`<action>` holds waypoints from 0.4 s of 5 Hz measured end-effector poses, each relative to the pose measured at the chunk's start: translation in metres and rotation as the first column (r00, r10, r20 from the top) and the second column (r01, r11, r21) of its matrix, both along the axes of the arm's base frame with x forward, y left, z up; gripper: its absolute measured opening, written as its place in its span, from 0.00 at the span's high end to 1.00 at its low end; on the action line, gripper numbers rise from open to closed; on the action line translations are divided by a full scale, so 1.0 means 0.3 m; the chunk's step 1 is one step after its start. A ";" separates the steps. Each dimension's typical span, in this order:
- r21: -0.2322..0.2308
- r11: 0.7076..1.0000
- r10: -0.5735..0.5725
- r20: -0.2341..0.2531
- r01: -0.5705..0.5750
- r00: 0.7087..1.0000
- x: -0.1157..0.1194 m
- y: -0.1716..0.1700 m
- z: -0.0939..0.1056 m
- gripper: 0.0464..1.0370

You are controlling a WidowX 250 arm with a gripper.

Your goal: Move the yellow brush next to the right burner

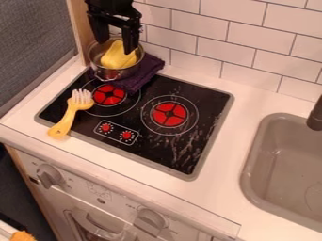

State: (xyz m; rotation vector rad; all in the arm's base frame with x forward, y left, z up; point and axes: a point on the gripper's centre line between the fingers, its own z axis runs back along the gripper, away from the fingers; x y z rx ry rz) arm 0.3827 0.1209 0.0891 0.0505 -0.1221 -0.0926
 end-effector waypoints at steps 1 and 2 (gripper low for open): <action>-0.019 1.000 -0.005 -0.034 0.004 0.999 -0.014 -0.009 -0.055 0.04; -0.055 0.998 0.015 -0.050 -0.017 0.999 -0.127 0.016 -0.062 0.04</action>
